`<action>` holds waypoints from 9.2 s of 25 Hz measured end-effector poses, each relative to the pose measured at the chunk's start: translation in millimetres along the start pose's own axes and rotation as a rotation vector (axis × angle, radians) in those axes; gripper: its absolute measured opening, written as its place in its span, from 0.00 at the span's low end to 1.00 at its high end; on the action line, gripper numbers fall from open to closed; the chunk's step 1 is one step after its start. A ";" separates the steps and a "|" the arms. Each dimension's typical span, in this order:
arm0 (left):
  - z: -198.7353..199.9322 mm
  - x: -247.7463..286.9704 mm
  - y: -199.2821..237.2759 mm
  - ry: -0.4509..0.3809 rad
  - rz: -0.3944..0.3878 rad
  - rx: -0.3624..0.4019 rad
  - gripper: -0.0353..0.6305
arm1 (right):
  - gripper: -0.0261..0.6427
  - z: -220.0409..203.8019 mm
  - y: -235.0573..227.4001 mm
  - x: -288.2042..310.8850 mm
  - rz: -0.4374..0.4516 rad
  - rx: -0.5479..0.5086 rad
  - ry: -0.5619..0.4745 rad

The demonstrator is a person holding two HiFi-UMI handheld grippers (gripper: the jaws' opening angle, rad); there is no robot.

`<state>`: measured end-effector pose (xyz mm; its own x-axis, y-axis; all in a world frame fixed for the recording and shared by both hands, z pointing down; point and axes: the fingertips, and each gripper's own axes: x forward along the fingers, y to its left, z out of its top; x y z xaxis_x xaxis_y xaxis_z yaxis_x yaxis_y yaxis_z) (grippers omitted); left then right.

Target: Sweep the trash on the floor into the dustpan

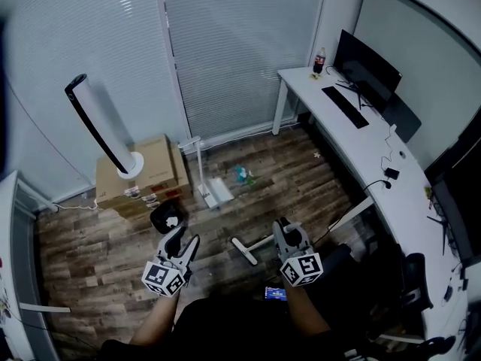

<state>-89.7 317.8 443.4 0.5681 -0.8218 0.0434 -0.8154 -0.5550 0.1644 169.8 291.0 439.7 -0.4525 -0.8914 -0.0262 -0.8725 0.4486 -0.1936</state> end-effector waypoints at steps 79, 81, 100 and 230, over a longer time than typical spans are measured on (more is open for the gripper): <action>-113.1 368.3 361.6 0.754 -0.116 0.385 0.42 | 0.15 39.2 -294.6 348.6 -0.271 -0.041 0.056; -127.5 373.4 365.7 0.814 -0.132 0.393 0.42 | 0.15 38.4 -304.9 360.6 -0.252 -0.041 0.073; -194.5 376.2 387.8 1.221 -0.166 0.448 0.24 | 0.15 37.4 -407.5 506.1 -0.056 -0.090 0.177; -189.0 371.5 383.2 1.162 -0.035 0.389 0.27 | 0.19 17.3 -370.2 608.6 0.124 0.097 -0.067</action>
<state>-170.1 -175.8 708.9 0.1893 -0.3122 0.9310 -0.6635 -0.7396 -0.1132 220.6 -418.7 478.4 -0.5393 -0.8334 -0.1209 -0.7873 0.5499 -0.2788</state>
